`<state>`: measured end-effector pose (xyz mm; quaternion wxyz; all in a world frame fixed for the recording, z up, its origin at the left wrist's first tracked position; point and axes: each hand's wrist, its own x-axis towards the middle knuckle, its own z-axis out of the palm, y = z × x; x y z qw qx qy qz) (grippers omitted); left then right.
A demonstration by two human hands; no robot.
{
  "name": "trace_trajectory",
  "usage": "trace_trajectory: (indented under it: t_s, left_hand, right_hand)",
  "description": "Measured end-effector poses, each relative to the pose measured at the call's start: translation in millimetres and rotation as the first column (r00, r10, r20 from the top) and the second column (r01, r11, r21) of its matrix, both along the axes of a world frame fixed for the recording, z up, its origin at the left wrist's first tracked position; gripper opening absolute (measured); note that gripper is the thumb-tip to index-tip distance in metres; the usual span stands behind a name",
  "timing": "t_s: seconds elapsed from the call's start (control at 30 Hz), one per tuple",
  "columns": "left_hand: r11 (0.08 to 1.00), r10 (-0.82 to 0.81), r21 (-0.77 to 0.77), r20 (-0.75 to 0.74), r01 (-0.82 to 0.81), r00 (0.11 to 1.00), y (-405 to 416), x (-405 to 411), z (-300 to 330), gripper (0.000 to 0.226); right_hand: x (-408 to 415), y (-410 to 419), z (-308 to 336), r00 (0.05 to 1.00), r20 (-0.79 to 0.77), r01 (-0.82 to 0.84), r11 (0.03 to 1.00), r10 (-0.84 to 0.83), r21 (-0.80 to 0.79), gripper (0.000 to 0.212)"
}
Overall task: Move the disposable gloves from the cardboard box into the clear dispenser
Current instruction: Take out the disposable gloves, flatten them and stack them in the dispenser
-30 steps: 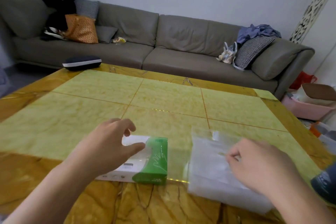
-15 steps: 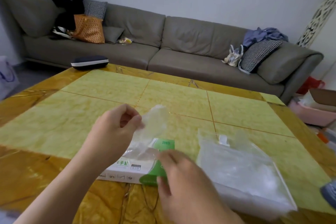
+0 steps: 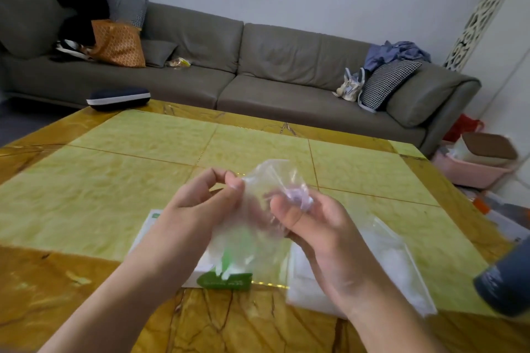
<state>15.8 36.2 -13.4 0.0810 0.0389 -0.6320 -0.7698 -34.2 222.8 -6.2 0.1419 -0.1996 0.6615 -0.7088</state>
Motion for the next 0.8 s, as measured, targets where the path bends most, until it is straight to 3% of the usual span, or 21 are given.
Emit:
trace_trajectory:
  t_s: [0.1, 0.27, 0.43, 0.6, 0.67, 0.8]
  left_hand:
    - [0.981, -0.06, 0.182, -0.015, 0.061, 0.998, 12.0, -4.7, -1.9, 0.026]
    - [0.913, -0.002, 0.407, -0.001, 0.002, 1.0, 5.7, -11.0, 3.0, 0.057]
    - [0.964, -0.217, 0.199, 0.201, 0.177, 0.955, 5.8, -5.6, 2.5, 0.033]
    - [0.989, 0.001, 0.146, 0.162, -0.025, 0.987, 11.8, -10.2, -1.4, 0.022]
    - [0.989, 0.082, 0.11, 0.112, -0.095, 0.99, 9.3, -11.2, -1.7, 0.017]
    - [0.984, 0.167, 0.055, 0.042, -0.169, 0.985, -1.4, -12.0, -0.7, 0.017]
  right_hand:
    - [-0.1, 1.7, -2.1, 0.994, 0.048, 0.103, 0.993, -0.1, -0.06, 0.008]
    - [-9.1, 23.3, 3.6, 0.985, 0.091, 0.159, 0.973, -0.146, -0.17, 0.005]
    - [-13.4, 30.5, 0.8, 0.987, 0.048, 0.161, 0.982, -0.157, -0.099, 0.011]
    - [-14.6, 31.6, -2.9, 0.986, 0.116, 0.117, 0.993, -0.117, 0.004, 0.026]
    - [-14.5, 32.6, -4.0, 0.995, 0.064, 0.068, 0.995, -0.072, 0.066, 0.015]
    - [-18.3, 37.5, -8.1, 0.987, 0.023, 0.158, 0.984, -0.16, 0.078, 0.011]
